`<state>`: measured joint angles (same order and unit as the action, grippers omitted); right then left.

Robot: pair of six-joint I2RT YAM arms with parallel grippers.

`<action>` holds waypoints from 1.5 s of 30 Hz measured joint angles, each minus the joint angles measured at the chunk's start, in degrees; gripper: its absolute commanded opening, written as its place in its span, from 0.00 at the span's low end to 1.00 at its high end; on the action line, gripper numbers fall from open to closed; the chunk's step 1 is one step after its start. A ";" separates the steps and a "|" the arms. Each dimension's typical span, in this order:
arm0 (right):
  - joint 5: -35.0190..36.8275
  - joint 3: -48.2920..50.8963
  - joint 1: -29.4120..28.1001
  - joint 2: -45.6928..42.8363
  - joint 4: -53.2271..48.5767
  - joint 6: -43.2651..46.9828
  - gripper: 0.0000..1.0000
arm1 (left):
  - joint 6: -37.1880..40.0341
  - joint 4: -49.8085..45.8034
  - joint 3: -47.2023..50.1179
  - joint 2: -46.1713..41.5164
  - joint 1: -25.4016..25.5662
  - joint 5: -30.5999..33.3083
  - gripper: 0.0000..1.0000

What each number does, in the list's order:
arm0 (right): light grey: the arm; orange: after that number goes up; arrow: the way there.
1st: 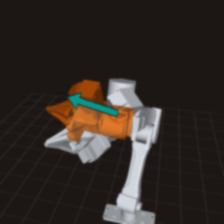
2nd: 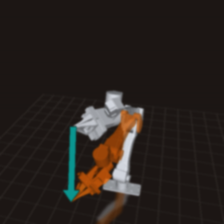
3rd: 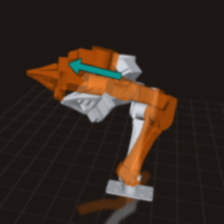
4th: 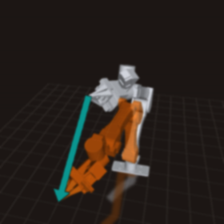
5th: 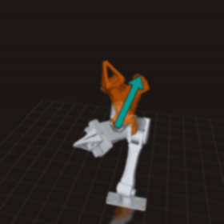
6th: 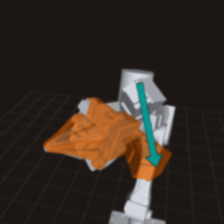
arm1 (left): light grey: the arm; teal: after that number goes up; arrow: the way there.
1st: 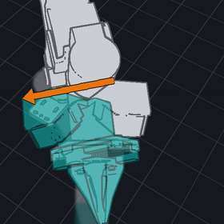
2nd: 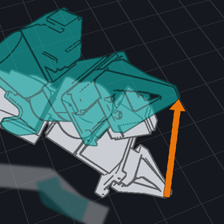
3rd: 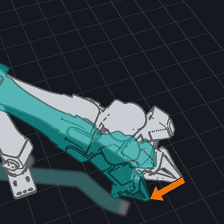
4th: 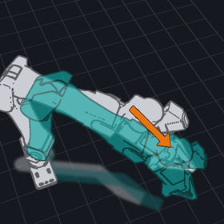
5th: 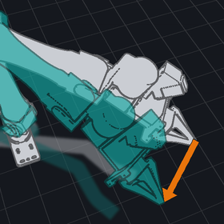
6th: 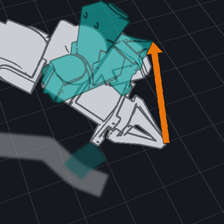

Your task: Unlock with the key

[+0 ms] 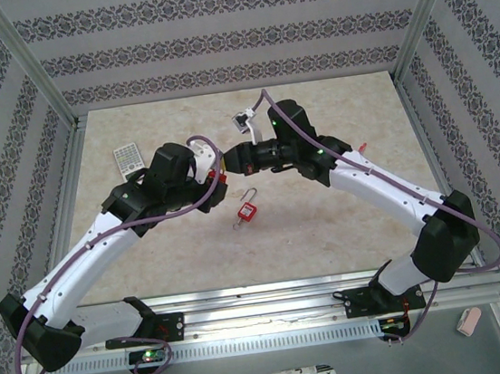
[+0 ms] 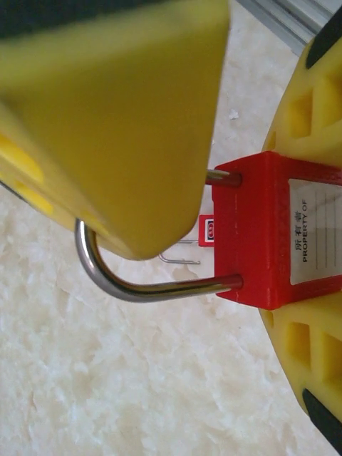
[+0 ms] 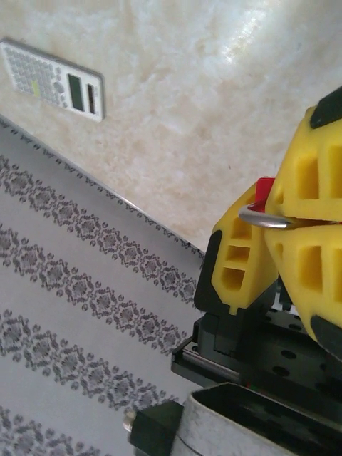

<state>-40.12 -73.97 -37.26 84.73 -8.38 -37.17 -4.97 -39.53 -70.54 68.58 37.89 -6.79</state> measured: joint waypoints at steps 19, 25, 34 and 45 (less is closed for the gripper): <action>9.14 2.86 -0.85 0.24 0.55 -15.93 0.00 | 2.21 24.48 22.25 -11.89 9.53 22.80 0.00; 10.86 2.89 -1.03 0.24 1.42 -16.90 0.00 | 3.50 26.03 22.38 -11.43 9.73 24.41 0.00; 5.79 4.22 0.52 -1.36 3.80 -13.31 0.00 | 3.26 25.79 22.10 -12.61 7.34 16.98 0.00; -9.75 5.29 6.34 -1.55 6.05 -2.47 0.00 | 1.46 21.75 17.66 -10.34 -0.22 -3.13 0.00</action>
<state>-49.87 -68.69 -30.92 83.18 -2.33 -39.64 -3.51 -17.78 -52.88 58.24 37.67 -9.91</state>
